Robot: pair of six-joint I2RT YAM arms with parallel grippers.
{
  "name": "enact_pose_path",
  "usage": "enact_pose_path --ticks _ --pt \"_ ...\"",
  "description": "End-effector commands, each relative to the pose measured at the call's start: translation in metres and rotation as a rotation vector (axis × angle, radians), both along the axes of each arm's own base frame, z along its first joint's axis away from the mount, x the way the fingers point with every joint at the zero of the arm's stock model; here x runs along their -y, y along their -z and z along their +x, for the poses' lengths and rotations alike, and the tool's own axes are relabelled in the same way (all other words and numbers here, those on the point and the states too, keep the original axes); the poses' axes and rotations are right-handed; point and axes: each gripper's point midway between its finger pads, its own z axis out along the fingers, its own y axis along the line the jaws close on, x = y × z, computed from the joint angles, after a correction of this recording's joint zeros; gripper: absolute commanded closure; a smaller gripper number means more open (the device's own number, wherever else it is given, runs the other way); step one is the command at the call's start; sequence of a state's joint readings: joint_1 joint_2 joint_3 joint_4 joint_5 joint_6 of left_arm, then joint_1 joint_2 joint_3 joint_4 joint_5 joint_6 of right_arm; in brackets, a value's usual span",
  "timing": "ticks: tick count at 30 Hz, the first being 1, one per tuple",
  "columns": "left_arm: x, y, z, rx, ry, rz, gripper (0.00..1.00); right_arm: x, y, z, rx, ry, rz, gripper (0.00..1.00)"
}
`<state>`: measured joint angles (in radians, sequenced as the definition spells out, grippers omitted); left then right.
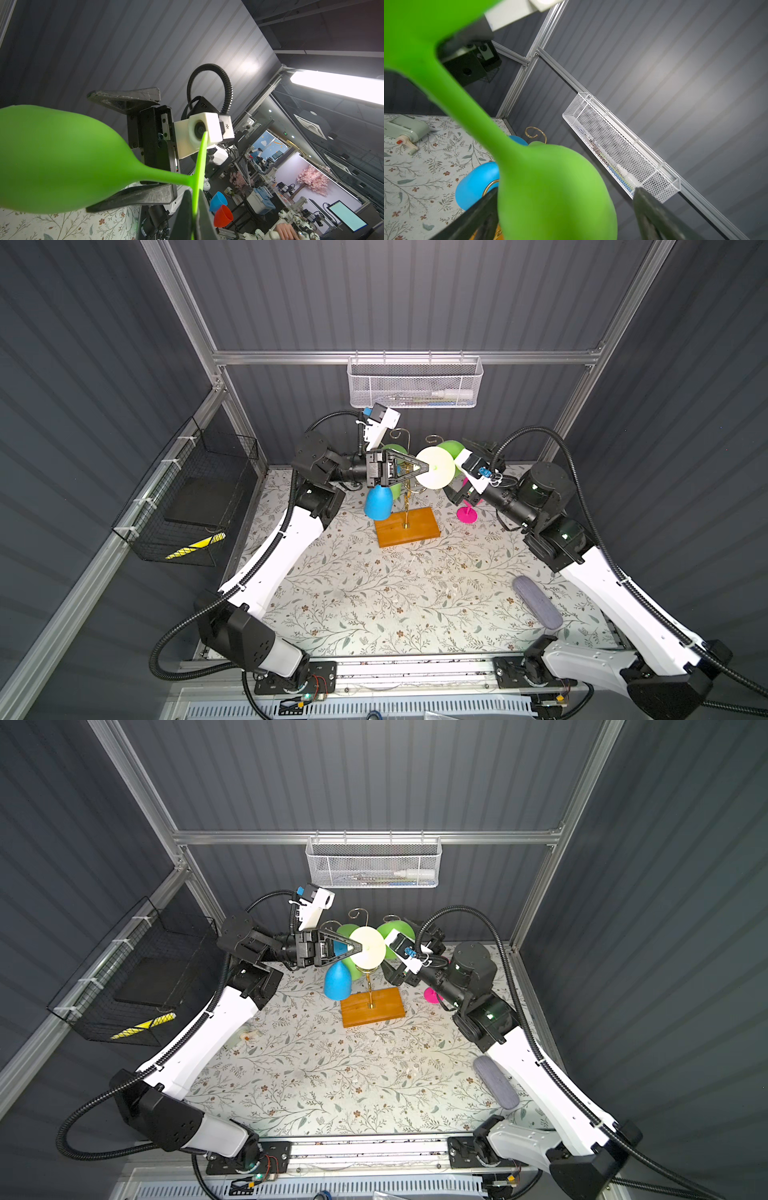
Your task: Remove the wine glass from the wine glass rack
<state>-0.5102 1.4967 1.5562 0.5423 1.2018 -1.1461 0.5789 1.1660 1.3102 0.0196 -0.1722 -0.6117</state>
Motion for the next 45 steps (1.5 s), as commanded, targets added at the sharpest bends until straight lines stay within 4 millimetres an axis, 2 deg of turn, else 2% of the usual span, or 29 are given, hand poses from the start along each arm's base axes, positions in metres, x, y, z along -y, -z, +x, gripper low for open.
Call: enact_pose_path --ticks 1,10,15,19,27,43,45 --pt "-0.002 -0.008 -0.017 0.033 0.059 -0.016 1.00 -0.003 0.003 0.007 -0.028 -0.024 0.003 0.01" --pt "-0.003 -0.011 -0.019 0.019 0.075 -0.027 1.00 -0.010 0.014 0.017 -0.076 -0.053 0.002 0.02" --pt "-0.002 -0.009 -0.016 0.006 0.073 -0.021 1.00 -0.007 0.012 0.012 -0.082 -0.052 0.016 0.07" --pt "0.000 -0.007 -0.013 0.001 0.072 -0.020 1.00 -0.003 0.009 0.005 -0.079 -0.055 0.033 0.01" --pt "0.003 -0.002 -0.004 -0.030 0.062 -0.010 1.00 -0.001 0.004 -0.008 -0.069 -0.083 0.059 0.01" --pt "0.004 0.004 0.010 -0.084 0.035 0.002 1.00 -0.002 -0.003 -0.013 -0.035 -0.080 0.086 0.01" --pt "0.004 0.004 0.012 -0.089 0.028 0.001 1.00 -0.003 -0.003 -0.014 -0.038 -0.086 0.084 0.04"
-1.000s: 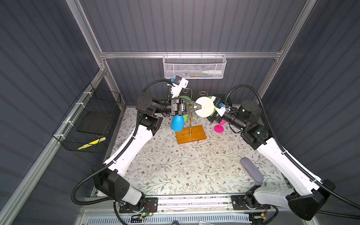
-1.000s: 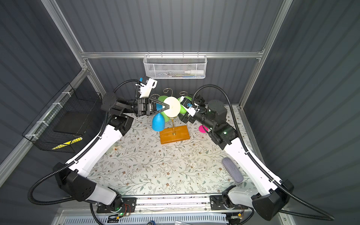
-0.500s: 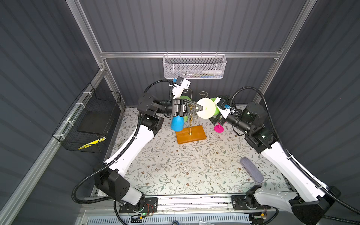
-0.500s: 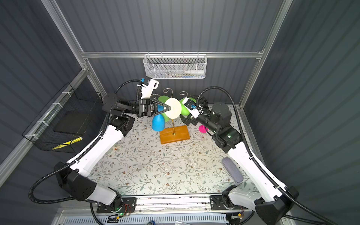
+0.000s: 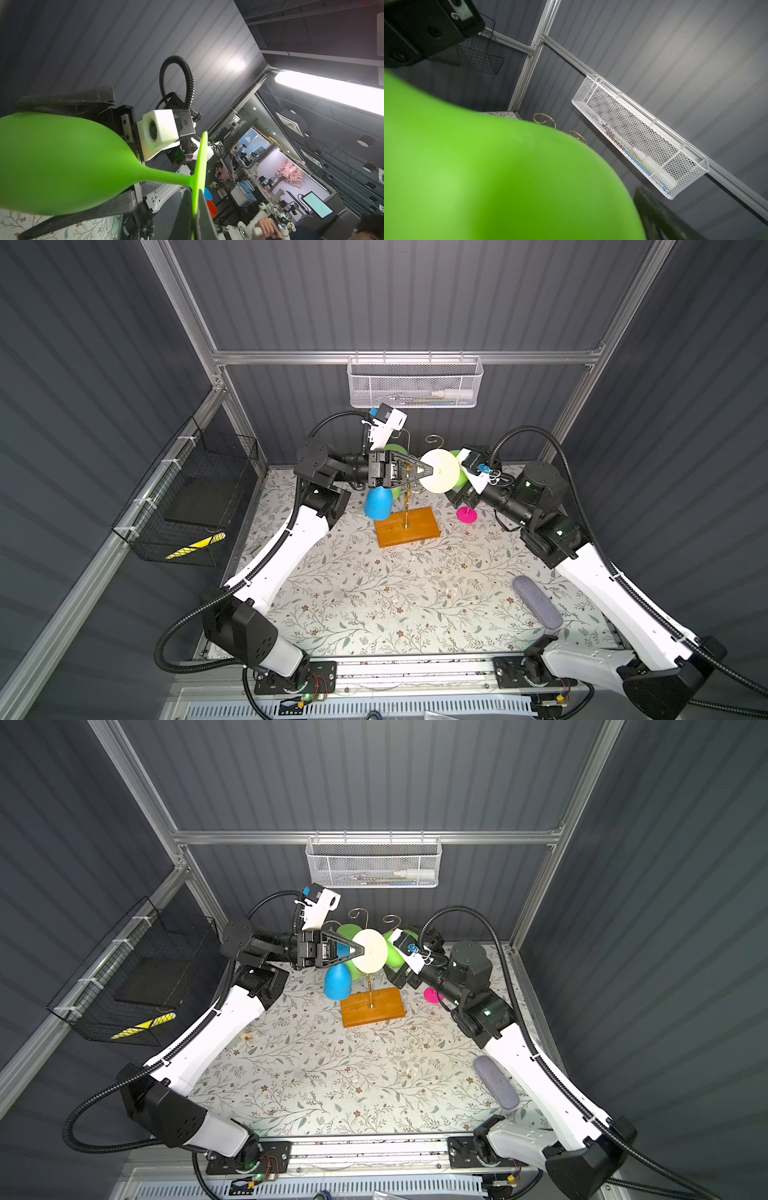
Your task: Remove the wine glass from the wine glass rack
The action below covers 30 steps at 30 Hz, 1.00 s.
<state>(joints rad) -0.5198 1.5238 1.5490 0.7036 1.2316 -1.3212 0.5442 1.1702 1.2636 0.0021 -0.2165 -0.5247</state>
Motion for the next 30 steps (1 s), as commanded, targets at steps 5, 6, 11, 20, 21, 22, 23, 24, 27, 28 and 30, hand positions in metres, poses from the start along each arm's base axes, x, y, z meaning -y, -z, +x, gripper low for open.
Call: enact_pose_path --ticks 5,6,11,20,21,22,23,24,27,28,30 --pt "0.001 0.009 0.025 -0.054 -0.052 0.009 1.00 -0.008 -0.026 -0.025 0.053 -0.082 0.054 0.09" --pt "0.001 0.009 0.026 -0.059 -0.054 0.010 1.00 -0.008 -0.027 -0.026 0.054 -0.078 0.058 0.04" --pt "0.003 0.010 0.029 -0.075 -0.056 0.015 0.99 -0.008 -0.030 -0.026 0.084 -0.059 0.064 0.01" --pt "0.003 0.015 0.036 -0.099 -0.070 0.023 0.94 -0.015 -0.032 -0.032 0.077 -0.096 0.064 0.09" --pt "0.002 0.015 0.036 -0.099 -0.074 0.021 0.94 -0.015 -0.031 -0.033 0.071 -0.099 0.062 0.13" --pt "0.002 0.014 0.036 -0.098 -0.076 0.020 0.93 -0.016 -0.029 -0.033 0.060 -0.101 0.059 0.16" --pt "0.002 0.013 0.036 -0.093 -0.078 0.017 0.93 -0.016 -0.027 -0.032 0.049 -0.098 0.055 0.17" --pt "0.001 0.011 0.035 -0.087 -0.078 0.013 0.93 -0.017 -0.024 -0.031 0.038 -0.099 0.050 0.17" --pt "0.000 0.007 0.034 -0.081 -0.078 0.009 0.92 -0.016 -0.017 -0.027 0.017 -0.081 0.039 0.03" --pt "0.000 0.007 0.033 -0.080 -0.077 0.009 0.92 -0.016 -0.015 -0.024 0.014 -0.069 0.036 0.01" --pt "-0.001 0.004 0.032 -0.080 -0.076 0.007 0.92 -0.016 -0.012 -0.019 0.014 -0.051 0.027 0.01"
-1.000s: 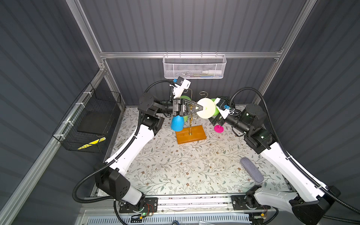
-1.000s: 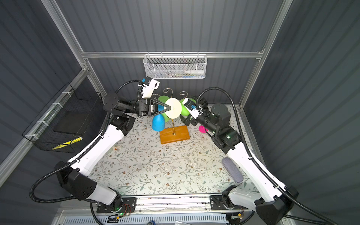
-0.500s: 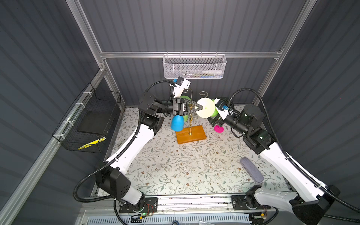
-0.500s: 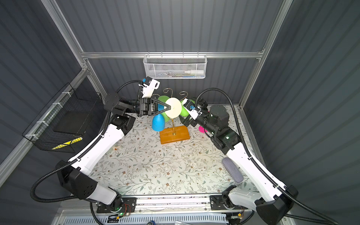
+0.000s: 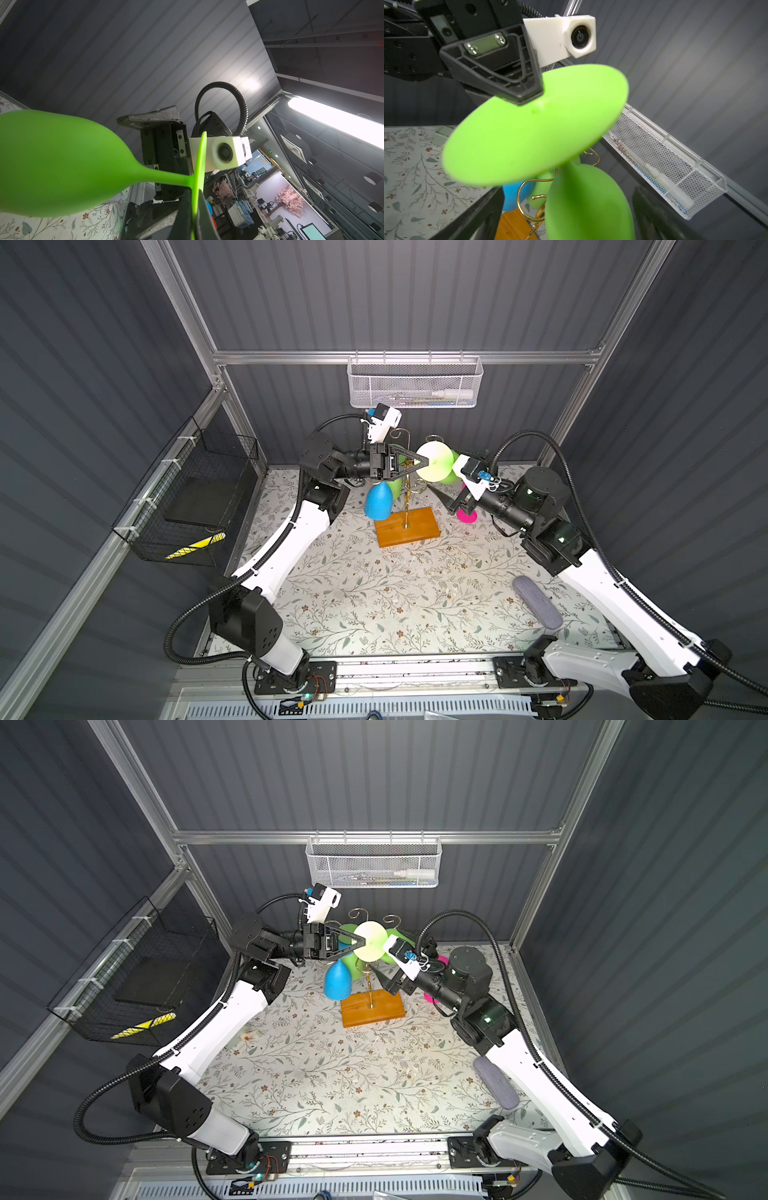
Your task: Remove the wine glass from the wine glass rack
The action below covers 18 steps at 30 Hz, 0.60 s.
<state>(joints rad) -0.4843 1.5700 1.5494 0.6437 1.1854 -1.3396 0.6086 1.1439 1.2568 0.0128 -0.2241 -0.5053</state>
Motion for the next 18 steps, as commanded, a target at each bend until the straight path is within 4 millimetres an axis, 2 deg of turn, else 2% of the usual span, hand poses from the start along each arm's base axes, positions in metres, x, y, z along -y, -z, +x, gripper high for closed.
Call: enact_pose_path --ticks 1,9,18 --pt "-0.004 -0.015 -0.007 0.046 -0.004 -0.025 0.92 0.000 -0.003 0.005 0.006 0.026 -0.002 0.01" --pt "-0.008 -0.020 -0.016 0.051 0.006 -0.024 0.93 0.004 -0.005 0.022 0.034 0.088 -0.008 0.01" --pt "-0.012 -0.026 -0.022 0.064 0.006 -0.034 0.93 0.001 0.000 0.029 0.014 0.097 -0.007 0.04"
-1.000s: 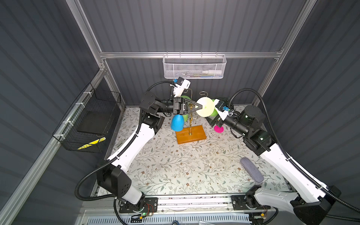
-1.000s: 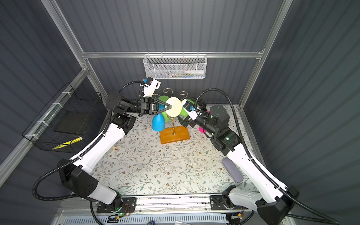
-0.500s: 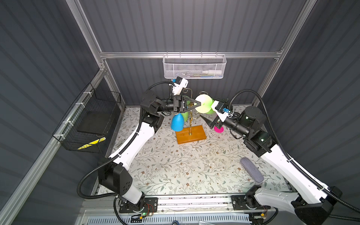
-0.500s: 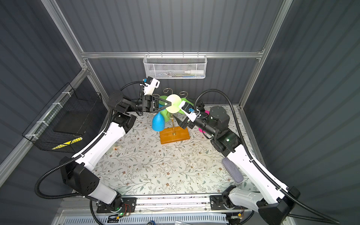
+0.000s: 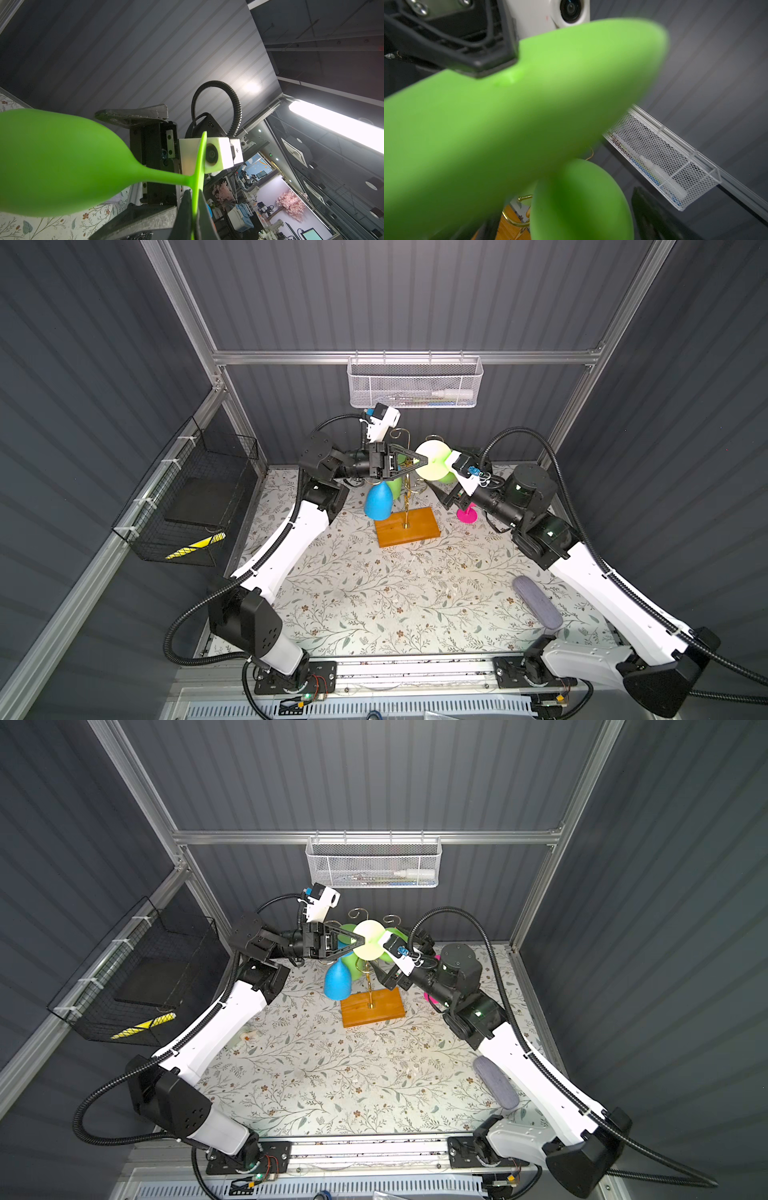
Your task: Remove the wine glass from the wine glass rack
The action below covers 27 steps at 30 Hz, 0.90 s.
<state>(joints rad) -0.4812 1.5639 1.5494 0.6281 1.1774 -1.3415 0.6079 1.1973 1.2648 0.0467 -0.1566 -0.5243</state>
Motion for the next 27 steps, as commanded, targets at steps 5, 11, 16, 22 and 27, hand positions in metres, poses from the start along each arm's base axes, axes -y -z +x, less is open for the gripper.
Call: enact_pose_path --ticks 5,11,16,22,27 --pt "-0.014 -0.031 -0.031 0.088 0.021 -0.043 0.93 0.002 -0.004 0.011 -0.004 0.039 0.007 0.01" --pt "-0.016 -0.034 -0.034 0.092 0.018 -0.050 0.93 -0.002 -0.001 0.015 -0.018 0.033 0.006 0.01" --pt "-0.018 -0.038 -0.037 0.102 0.019 -0.054 0.93 -0.006 0.001 0.016 -0.035 0.016 0.009 0.01" --pt "-0.018 -0.040 -0.038 0.103 0.017 -0.057 0.93 -0.014 0.010 0.015 -0.077 -0.024 0.001 0.01" --pt "-0.019 -0.042 -0.039 0.106 0.016 -0.060 0.93 -0.015 0.015 0.017 -0.097 -0.025 -0.003 0.01"
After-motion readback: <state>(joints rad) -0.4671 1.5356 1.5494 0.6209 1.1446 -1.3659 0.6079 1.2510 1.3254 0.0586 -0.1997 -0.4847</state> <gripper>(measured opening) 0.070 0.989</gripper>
